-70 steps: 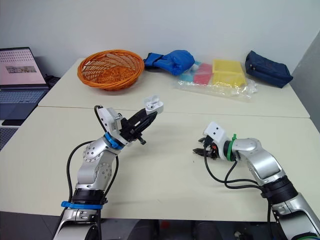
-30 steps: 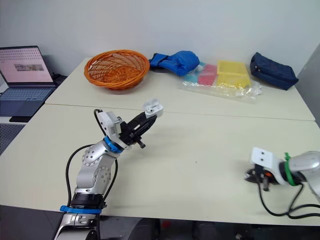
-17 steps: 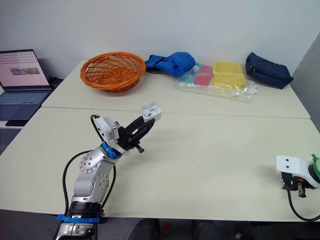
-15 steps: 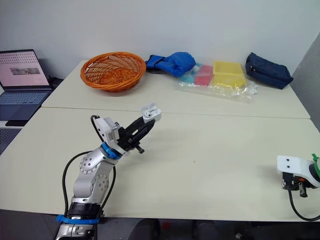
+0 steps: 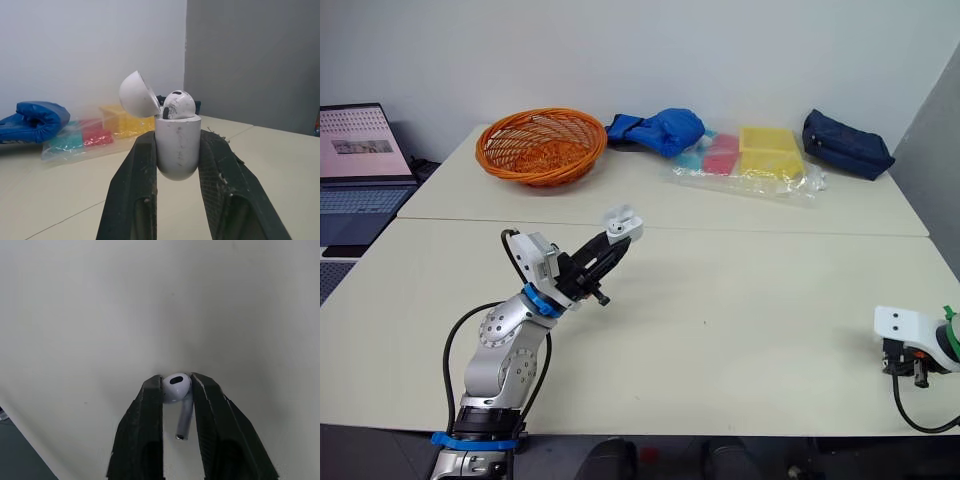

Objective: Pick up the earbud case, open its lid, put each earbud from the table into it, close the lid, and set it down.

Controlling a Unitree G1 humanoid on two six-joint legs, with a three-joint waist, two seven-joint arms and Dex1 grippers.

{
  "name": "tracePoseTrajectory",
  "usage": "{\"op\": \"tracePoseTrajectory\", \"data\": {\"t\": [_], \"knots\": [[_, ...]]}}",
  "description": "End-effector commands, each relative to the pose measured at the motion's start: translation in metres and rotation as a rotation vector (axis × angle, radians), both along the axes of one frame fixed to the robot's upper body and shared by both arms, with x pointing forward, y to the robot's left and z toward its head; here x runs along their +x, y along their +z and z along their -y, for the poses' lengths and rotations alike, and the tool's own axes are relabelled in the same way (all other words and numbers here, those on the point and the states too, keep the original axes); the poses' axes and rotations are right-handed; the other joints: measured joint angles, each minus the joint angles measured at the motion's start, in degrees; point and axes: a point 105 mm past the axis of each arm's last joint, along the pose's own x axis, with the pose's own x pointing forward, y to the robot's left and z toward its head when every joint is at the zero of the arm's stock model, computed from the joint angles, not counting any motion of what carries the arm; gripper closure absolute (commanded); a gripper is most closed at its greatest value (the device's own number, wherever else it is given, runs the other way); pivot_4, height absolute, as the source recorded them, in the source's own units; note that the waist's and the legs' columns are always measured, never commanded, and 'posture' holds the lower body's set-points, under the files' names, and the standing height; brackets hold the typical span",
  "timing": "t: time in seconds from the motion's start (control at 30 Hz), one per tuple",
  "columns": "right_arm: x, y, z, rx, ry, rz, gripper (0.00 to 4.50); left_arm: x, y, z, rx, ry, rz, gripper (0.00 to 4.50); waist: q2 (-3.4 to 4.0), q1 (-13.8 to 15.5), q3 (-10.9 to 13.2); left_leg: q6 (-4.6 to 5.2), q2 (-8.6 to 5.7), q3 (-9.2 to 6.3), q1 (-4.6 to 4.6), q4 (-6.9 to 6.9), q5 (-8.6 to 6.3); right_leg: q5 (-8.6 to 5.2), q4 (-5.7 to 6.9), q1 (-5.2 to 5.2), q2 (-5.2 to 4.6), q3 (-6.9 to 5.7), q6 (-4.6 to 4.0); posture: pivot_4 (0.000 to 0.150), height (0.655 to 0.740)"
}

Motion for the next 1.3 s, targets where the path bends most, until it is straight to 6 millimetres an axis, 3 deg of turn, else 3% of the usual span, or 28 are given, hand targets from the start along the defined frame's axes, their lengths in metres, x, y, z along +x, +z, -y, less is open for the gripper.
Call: {"op": "tracePoseTrajectory", "data": {"t": [0.03,0.07,0.43,0.97,1.17,1.3], "knots": [[-0.005,0.002,-0.006,0.037,-0.017,-0.026,2.42,-0.004,0.016,0.007,-0.014,-0.028,0.056,3.73,0.01,0.06,0.0,0.0,0.0,0.0,0.0,-0.01,0.0,0.0,0.0,0.0,0.0,0.0,0.01,0.15,0.74],[-0.008,0.001,-0.004,0.026,-0.013,-0.033,2.14,-0.004,0.015,0.008,-0.017,-0.032,0.054,3.73,0.01,0.11,0.0,0.0,-0.01,0.0,-0.01,-0.02,0.0,0.02,0.0,0.0,-0.01,-0.01,0.03,0.15,0.74],[-0.017,-0.003,0.014,-0.014,-0.066,-0.057,2.14,-0.008,0.011,0.01,-0.023,-0.045,0.032,3.73,0.01,0.79,-0.01,-0.01,-0.02,-0.02,-0.04,-0.04,-0.01,-0.02,-0.02,0.0,-0.03,-0.08,0.07,0.15,0.74],[-0.022,-0.006,0.016,0.02,-0.183,-0.093,2.14,-0.009,0.009,0.008,-0.016,-0.045,0.024,3.73,0.01,1.01,-0.01,-0.01,-0.06,-0.03,-0.09,-0.03,-0.01,-0.02,-0.1,0.03,-0.1,-0.12,0.07,0.15,0.74],[-0.033,-0.009,0.021,0.037,-0.292,-0.141,2.14,-0.008,0.009,0.007,-0.016,-0.042,0.025,3.73,0.01,1.1,-0.01,-0.01,-0.06,-0.06,-0.11,-0.04,-0.01,-0.02,-0.12,0.03,-0.11,-0.18,0.08,0.15,0.74],[-0.028,-0.01,0.022,0.033,-0.286,-0.107,2.14,-0.009,0.008,0.008,-0.018,-0.046,0.024,3.73,0.0,1.13,-0.01,-0.01,-0.06,-0.08,-0.12,-0.05,-0.01,-0.02,-0.14,0.04,-0.11,-0.23,0.08,0.15,0.74]]}}
